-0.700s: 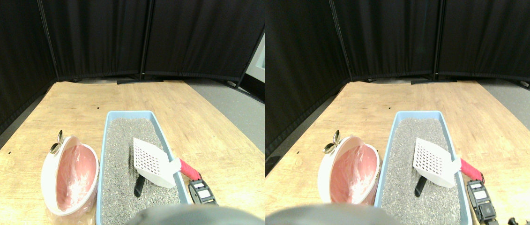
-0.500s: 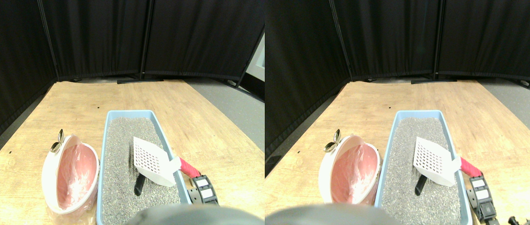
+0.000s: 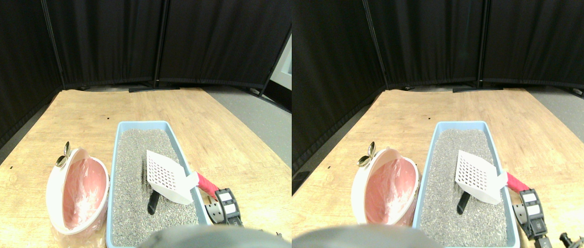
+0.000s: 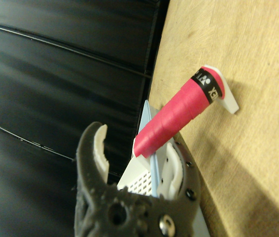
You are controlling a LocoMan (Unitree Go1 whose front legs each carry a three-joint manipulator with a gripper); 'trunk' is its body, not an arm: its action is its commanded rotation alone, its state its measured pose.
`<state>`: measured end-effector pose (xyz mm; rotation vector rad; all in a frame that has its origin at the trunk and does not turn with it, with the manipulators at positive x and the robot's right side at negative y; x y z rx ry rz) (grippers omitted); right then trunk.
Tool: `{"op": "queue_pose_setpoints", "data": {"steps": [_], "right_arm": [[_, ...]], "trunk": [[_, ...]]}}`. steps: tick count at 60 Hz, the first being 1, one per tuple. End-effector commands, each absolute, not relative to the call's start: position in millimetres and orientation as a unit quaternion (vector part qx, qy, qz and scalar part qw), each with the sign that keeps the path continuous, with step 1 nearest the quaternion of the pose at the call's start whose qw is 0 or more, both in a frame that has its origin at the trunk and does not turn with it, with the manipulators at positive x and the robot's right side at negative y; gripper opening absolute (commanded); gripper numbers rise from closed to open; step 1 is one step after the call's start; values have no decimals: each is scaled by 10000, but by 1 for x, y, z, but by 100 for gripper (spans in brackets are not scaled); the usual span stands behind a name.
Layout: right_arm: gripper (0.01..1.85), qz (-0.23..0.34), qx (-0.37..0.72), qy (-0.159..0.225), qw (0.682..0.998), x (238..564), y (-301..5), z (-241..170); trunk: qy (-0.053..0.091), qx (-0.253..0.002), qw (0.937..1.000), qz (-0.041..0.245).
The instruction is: Scoop (unimanual)
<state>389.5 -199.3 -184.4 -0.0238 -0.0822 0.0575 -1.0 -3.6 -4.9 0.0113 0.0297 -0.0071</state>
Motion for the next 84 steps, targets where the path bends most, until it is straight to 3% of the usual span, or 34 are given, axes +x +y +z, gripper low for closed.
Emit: {"op": "queue_pose_setpoints", "data": {"steps": [1, 7, 17, 84], "right_arm": [[74, 230, -10, -596, 9980, 392, -202, -183], [90, 227, 265, -588, 9977, 394, -203, -184], [97, 204, 459, -429, 9978, 398, -204, -186], [85, -271, 1220, -498, 9909, 438, -209, -201]], "trunk": [[163, -11, 9999, -48], [174, -14, 9998, -59], [191, -32, 9998, -79], [213, -35, 9997, -69]]}}
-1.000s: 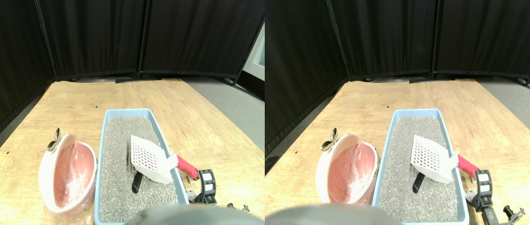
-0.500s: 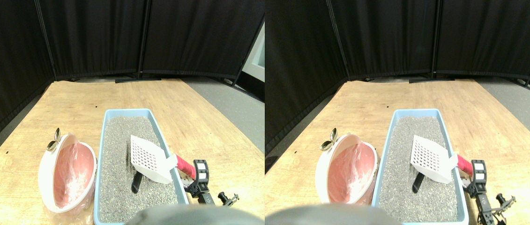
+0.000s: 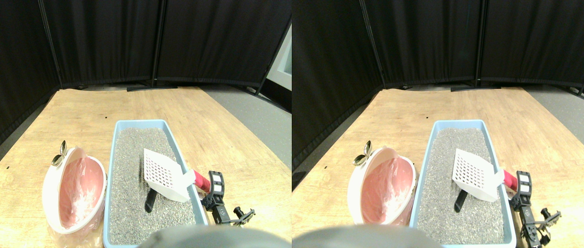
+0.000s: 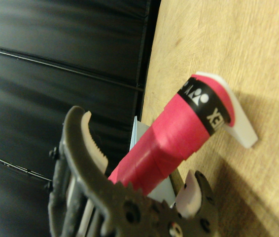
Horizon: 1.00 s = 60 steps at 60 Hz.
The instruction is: Scoop (unimanual)
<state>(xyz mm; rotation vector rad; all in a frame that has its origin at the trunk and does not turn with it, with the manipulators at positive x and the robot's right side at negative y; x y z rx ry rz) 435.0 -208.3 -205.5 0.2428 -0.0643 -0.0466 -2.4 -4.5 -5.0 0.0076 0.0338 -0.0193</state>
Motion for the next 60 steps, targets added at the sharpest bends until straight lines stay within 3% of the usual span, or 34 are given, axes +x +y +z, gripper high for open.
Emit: {"op": "queue_pose_setpoints", "data": {"steps": [1, 31, 60], "right_arm": [[85, -274, 1218, -502, 9909, 438, -209, -201], [88, -504, 1268, -371, 9900, 454, -216, -206], [92, -379, 1363, -219, 9897, 460, -221, -210]], "trunk": [[209, -30, 9997, -74], [221, -7, 9997, -116], [212, 55, 9997, -140]]}}
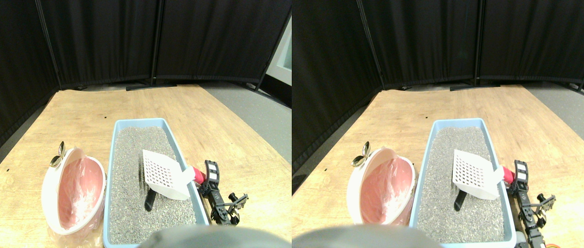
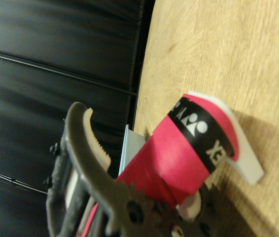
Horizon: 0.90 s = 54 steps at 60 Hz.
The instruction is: Scoop (unimanual)
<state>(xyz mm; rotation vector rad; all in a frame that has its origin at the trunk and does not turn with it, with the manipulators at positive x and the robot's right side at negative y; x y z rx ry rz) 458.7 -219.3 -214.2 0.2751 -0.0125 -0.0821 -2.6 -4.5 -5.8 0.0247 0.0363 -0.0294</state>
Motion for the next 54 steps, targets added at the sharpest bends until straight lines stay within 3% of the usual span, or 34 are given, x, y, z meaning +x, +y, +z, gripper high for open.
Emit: {"op": "queue_pose_setpoints", "data": {"steps": [1, 12, 14, 15, 16, 18, 20, 33, 54], "right_arm": [[92, -410, 1335, -219, 9900, 461, -221, -210], [79, -371, 1342, -229, 9900, 461, -223, -211], [63, -341, 1319, -234, 9904, 461, -224, -212], [45, -349, 1275, -219, 9910, 460, -224, -212], [45, -349, 1275, -219, 9910, 460, -224, -212], [17, -377, 1250, -215, 9912, 460, -225, -212], [7, -423, 1258, -265, 9908, 459, -225, -212], [6, -644, 1131, -408, 9907, 456, -227, -211], [6, -33, 598, -1066, 9925, 449, -226, -181]], "trunk": [[212, 55, 9997, -140], [212, 53, 9997, -128], [196, 52, 9997, -119], [196, 52, 9997, -119], [191, 48, 9997, -110], [191, 48, 9997, -110], [186, 48, 9998, -107], [167, 17, 9998, -79], [175, -52, 9998, -57]]}}
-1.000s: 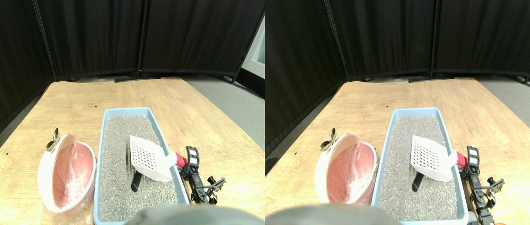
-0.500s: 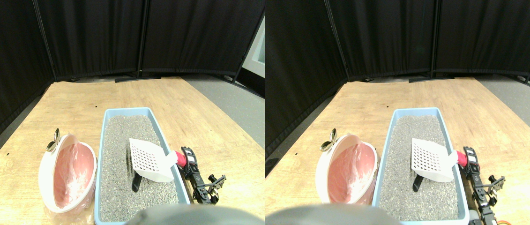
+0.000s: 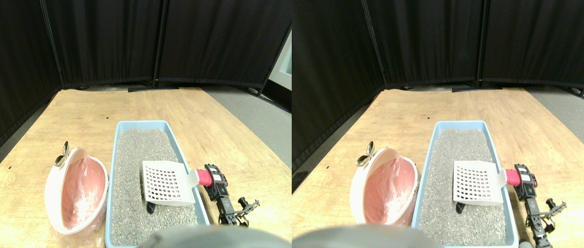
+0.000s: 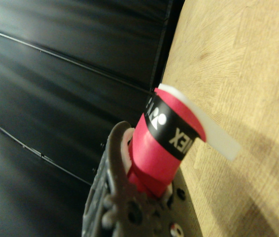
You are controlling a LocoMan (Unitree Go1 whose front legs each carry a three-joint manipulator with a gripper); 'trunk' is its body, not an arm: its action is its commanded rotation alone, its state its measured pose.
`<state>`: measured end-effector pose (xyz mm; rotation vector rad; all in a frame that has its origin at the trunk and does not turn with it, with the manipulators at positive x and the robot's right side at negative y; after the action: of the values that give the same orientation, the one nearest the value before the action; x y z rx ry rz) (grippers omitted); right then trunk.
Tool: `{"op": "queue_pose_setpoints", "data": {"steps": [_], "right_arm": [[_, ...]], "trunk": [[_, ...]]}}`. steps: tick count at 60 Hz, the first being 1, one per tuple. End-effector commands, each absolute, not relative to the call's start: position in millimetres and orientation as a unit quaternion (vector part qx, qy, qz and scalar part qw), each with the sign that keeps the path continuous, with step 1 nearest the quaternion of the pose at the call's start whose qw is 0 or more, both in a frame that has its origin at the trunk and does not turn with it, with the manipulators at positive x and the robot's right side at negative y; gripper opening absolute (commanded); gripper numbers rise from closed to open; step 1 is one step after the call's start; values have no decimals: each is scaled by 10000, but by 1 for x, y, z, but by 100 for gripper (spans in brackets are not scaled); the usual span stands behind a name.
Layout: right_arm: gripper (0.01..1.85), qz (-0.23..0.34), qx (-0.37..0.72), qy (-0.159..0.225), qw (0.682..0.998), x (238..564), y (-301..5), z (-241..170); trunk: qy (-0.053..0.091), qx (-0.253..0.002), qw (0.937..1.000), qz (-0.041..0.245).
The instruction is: Scoop (unimanual)
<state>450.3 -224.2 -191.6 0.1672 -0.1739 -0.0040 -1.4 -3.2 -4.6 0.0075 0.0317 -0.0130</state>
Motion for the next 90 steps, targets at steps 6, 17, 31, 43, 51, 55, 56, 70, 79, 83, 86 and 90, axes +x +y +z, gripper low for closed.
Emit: {"op": "queue_pose_setpoints", "data": {"steps": [6, 17, 31, 43, 51, 55, 56, 70, 79, 83, 86, 90], "right_arm": [[6, 33, 583, -1088, 9924, 449, -227, -169], [6, 459, 270, -1436, 9882, 451, -228, -142], [6, 759, -61, -1400, 9872, 457, -230, -110], [6, 864, -433, -1382, 9857, 467, -229, -90], [6, 1250, -913, -1445, 9773, 473, -229, -78], [6, 1202, -1078, -1281, 9785, 476, -228, -74], [6, 1213, -1059, -1267, 9788, 477, -228, -73], [6, 1551, -1564, -1117, 9690, 491, -227, -71], [6, 1718, -1518, -1060, 9676, 495, -227, -73], [6, 1721, -1618, -1017, 9664, 498, -227, -76], [6, 1730, -1633, -984, 9663, 500, -227, -78], [6, 1835, -1673, -982, 9637, 503, -227, -81]], "trunk": [[196, -83, 9998, -48], [202, -151, 9997, -33], [192, -297, 9994, 55], [212, -456, 9986, 185], [245, -597, 9974, 313], [266, -667, 9967, 376], [266, -678, 9966, 388], [370, -938, 9931, 591], [447, -1111, 9899, 756], [474, -1162, 9887, 821], [491, -1191, 9880, 857], [502, -1231, 9870, 900]]}}
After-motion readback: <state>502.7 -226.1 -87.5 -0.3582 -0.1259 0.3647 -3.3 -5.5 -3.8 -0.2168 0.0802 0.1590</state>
